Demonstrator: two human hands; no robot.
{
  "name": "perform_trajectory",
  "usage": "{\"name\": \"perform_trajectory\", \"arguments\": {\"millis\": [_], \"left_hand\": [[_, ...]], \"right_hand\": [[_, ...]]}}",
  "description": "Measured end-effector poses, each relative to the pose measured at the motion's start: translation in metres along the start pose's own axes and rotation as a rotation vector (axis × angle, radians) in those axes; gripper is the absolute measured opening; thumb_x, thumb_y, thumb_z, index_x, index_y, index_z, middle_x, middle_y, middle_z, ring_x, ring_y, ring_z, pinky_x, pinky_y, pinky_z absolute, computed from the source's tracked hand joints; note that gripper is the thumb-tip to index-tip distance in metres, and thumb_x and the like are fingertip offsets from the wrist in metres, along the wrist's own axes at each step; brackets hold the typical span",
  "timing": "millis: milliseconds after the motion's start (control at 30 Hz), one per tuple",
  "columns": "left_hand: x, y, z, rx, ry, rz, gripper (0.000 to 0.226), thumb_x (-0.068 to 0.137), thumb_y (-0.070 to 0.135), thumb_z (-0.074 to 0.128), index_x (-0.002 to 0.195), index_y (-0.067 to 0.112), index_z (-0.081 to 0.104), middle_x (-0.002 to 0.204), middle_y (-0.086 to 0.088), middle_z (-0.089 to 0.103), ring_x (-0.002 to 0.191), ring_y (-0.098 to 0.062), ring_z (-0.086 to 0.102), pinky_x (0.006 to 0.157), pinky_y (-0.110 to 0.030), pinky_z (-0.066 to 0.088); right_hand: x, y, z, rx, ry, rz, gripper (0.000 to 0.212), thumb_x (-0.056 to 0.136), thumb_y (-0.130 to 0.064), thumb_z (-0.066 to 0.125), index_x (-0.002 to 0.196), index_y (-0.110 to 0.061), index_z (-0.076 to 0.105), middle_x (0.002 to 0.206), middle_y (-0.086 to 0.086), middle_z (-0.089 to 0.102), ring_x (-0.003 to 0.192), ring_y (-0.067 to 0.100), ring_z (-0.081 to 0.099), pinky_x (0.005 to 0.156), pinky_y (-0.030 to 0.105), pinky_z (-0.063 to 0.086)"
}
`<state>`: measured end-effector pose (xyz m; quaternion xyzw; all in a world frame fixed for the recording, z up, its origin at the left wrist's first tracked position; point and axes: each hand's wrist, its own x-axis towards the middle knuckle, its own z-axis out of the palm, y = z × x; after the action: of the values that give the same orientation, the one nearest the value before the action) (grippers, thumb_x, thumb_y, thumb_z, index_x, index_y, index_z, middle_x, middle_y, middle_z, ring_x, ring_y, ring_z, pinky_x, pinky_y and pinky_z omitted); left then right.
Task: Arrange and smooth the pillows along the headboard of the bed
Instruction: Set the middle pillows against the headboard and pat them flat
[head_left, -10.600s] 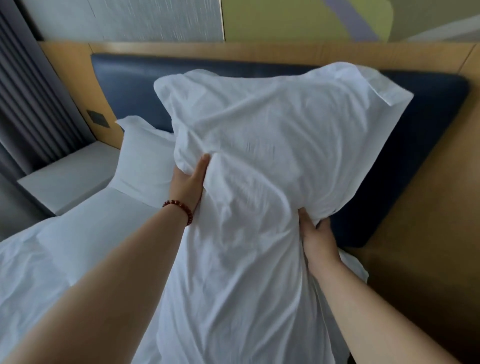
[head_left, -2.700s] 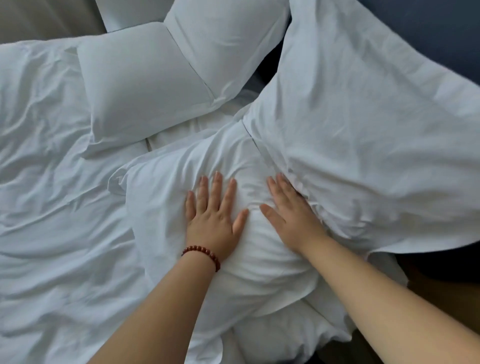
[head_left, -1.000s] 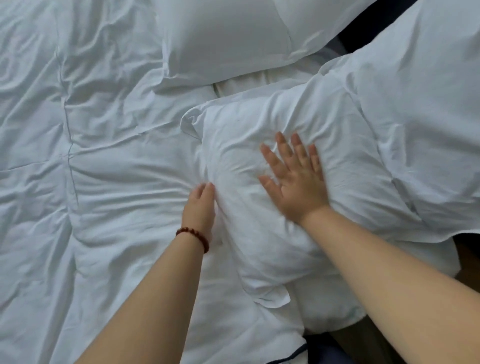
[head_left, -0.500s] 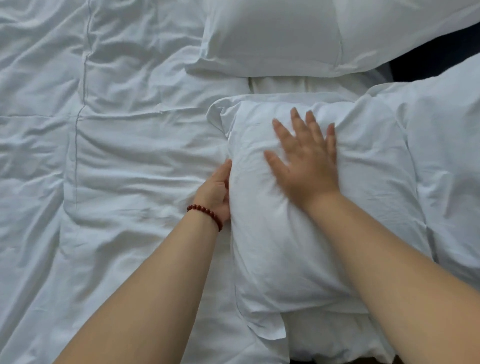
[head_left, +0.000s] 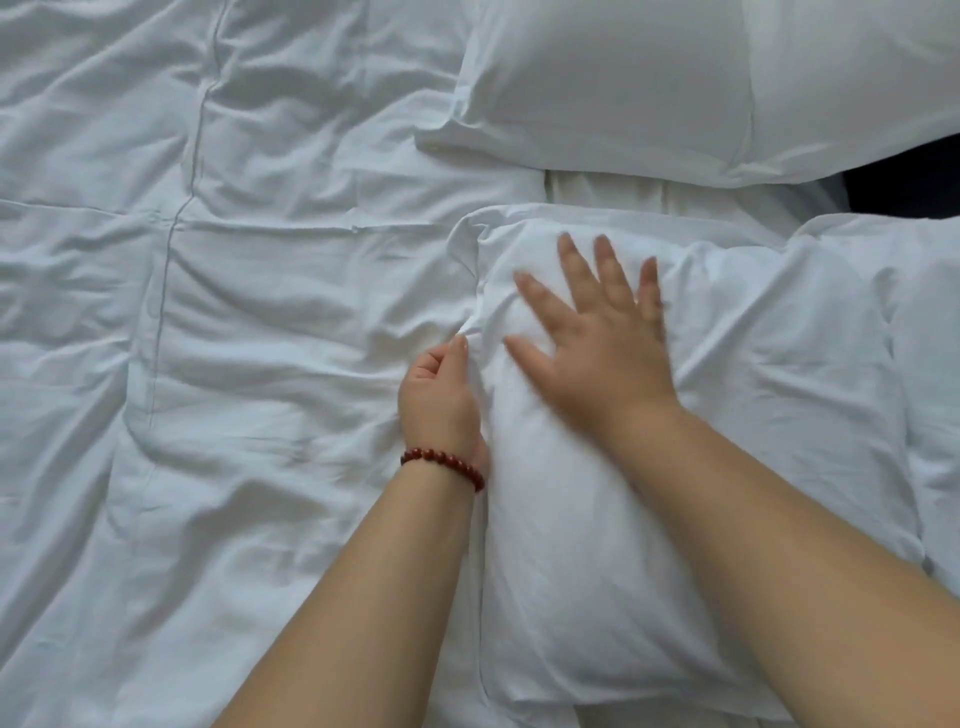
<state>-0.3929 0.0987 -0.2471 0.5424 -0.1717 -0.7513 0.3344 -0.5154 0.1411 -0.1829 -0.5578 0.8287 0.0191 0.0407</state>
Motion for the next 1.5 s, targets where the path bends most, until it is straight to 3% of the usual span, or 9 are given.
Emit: {"name": "perform_trajectory", "arguments": {"millis": [233, 367, 533, 667, 900, 1067, 1267, 1367, 1500], "left_hand": [[0.033, 0.034, 0.010, 0.082, -0.245, -0.190, 0.051, 0.088, 0.044, 0.069, 0.110, -0.001, 0.063, 0.114, -0.016, 0.066, 0.110, -0.031, 0.064, 0.096, -0.042, 0.054], [0.045, 0.057, 0.036, 0.103, -0.326, -0.325, 0.033, 0.098, 0.035, 0.057, 0.109, 0.005, 0.065, 0.070, -0.005, 0.070, 0.060, -0.015, 0.069, 0.060, -0.026, 0.059], [0.057, 0.055, 0.042, 0.165, -0.183, -0.151, 0.028, 0.088, 0.023, 0.073, 0.110, 0.007, 0.068, 0.107, -0.016, 0.070, 0.093, -0.036, 0.068, 0.088, -0.048, 0.056], [0.056, 0.053, 0.039, 0.155, -0.142, 0.036, 0.019, 0.089, 0.024, 0.071, 0.099, 0.007, 0.073, 0.090, -0.017, 0.063, 0.082, -0.030, 0.057, 0.080, -0.050, 0.055], [0.012, 0.031, 0.009, 0.508, -0.258, -0.152, 0.029, 0.080, 0.034, 0.078, 0.095, 0.009, 0.075, 0.089, -0.008, 0.077, 0.083, -0.027, 0.074, 0.080, -0.042, 0.060], [-0.015, 0.011, -0.026, 0.601, 0.027, -0.036, 0.036, 0.092, 0.040, 0.062, 0.067, 0.014, 0.061, 0.054, 0.003, 0.049, 0.051, -0.017, 0.047, 0.052, -0.032, 0.044], [-0.054, 0.000, -0.044, 0.786, -0.185, -0.213, 0.050, 0.082, 0.060, 0.062, 0.081, 0.010, 0.068, 0.076, 0.001, 0.070, 0.070, -0.019, 0.065, 0.068, -0.032, 0.051], [-0.070, -0.004, -0.063, 0.794, -0.067, -0.133, 0.040, 0.095, 0.040, 0.056, 0.075, 0.005, 0.060, 0.057, -0.001, 0.051, 0.052, -0.018, 0.048, 0.054, -0.028, 0.043], [-0.098, -0.013, -0.077, 0.689, 0.019, -0.080, 0.039, 0.100, 0.040, 0.048, 0.082, 0.009, 0.063, 0.075, 0.000, 0.068, 0.067, -0.019, 0.064, 0.062, -0.028, 0.052]], "right_hand": [[-0.009, 0.020, 0.017, 0.053, 0.007, 0.072, 0.061, 0.094, -0.065, 0.032, 0.152, -0.049, 0.017, 0.166, 0.000, 0.003, 0.152, 0.018, -0.004, 0.120, 0.043, -0.014], [-0.008, 0.021, 0.022, 0.074, 0.033, 0.082, 0.062, 0.094, -0.063, 0.036, 0.152, -0.046, 0.021, 0.166, -0.001, 0.007, 0.152, 0.018, -0.002, 0.119, 0.039, -0.016], [-0.009, 0.020, 0.027, 0.100, 0.070, 0.076, 0.062, 0.094, -0.062, 0.037, 0.152, -0.046, 0.021, 0.165, 0.001, 0.009, 0.152, 0.019, 0.000, 0.121, 0.041, -0.011], [-0.011, 0.020, 0.030, 0.122, 0.104, 0.071, 0.062, 0.094, -0.061, 0.039, 0.152, -0.043, 0.025, 0.165, 0.003, 0.013, 0.152, 0.020, 0.005, 0.122, 0.042, -0.008], [-0.016, 0.016, 0.027, 0.155, 0.106, 0.087, 0.061, 0.094, -0.060, 0.035, 0.151, -0.039, 0.032, 0.163, 0.003, 0.019, 0.151, 0.020, 0.012, 0.121, 0.037, -0.007], [-0.045, 0.011, 0.016, 0.203, 0.045, 0.124, 0.061, 0.095, -0.059, 0.024, 0.153, -0.037, 0.026, 0.165, -0.001, 0.012, 0.152, 0.015, 0.004, 0.119, 0.029, -0.010], [-0.104, 0.002, 0.010, 0.222, -0.036, 0.204, 0.067, 0.093, -0.062, 0.014, 0.155, -0.036, 0.016, 0.165, -0.004, 0.004, 0.152, 0.014, -0.001, 0.121, 0.030, -0.006], [-0.133, -0.004, 0.010, 0.210, -0.041, 0.226, 0.069, 0.093, -0.062, 0.012, 0.155, -0.033, 0.019, 0.165, -0.003, 0.007, 0.152, 0.014, 0.000, 0.121, 0.030, -0.006], [-0.171, -0.017, 0.019, 0.169, 0.009, 0.283, 0.068, 0.095, -0.061, 0.018, 0.156, -0.031, 0.020, 0.165, 0.001, 0.011, 0.152, 0.018, 0.004, 0.121, 0.034, -0.006]]}}
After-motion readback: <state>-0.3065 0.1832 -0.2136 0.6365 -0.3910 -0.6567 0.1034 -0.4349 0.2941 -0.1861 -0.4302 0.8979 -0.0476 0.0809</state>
